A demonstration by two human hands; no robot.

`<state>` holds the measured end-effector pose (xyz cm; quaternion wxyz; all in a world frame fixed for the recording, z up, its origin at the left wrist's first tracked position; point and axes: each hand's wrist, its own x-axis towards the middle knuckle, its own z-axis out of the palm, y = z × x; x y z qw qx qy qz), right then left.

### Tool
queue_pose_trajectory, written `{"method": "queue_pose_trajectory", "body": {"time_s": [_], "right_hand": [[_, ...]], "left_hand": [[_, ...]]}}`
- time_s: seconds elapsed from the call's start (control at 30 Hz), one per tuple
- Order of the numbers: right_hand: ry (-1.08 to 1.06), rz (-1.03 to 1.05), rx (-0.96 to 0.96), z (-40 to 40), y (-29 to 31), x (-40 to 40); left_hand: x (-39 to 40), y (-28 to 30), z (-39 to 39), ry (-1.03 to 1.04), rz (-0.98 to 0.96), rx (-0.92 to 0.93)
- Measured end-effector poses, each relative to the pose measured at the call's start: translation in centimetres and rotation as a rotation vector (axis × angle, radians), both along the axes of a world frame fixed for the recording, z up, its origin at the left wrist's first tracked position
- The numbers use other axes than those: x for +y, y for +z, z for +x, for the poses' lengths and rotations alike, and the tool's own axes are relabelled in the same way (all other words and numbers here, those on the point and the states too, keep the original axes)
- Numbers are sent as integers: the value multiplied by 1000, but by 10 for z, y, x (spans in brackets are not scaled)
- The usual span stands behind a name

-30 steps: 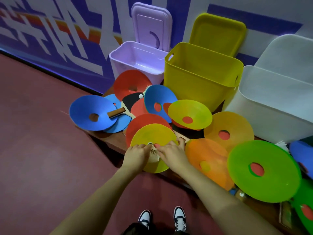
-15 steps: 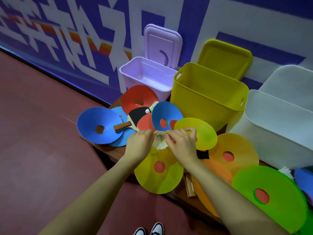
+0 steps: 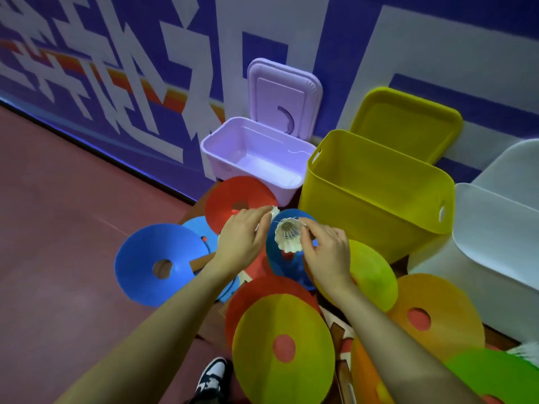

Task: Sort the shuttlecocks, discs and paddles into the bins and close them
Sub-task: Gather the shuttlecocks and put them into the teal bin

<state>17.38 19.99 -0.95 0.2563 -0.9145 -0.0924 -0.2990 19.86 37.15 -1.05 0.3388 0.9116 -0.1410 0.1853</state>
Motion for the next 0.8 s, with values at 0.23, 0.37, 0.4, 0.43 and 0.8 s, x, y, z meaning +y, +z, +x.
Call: {"method": "queue_pose_trajectory", "body": {"time_s": [0.23,0.37,0.4,0.43,0.8], "right_hand": [[-189,219,132,42,4,17],[-270,194,158,50,-5,30],[-295,190,176,50,-7,30],[-321,194,196,51,-9,29],[-449,360,303,43,-26,27]], "left_hand": [[18,-54,89,-198,374,425],[19,-76,112,-324,512,425],[17,-80,117,-344,516,430],[14,-84,121,-360,496,443],[15,-88,122,-382,61,367]]}}
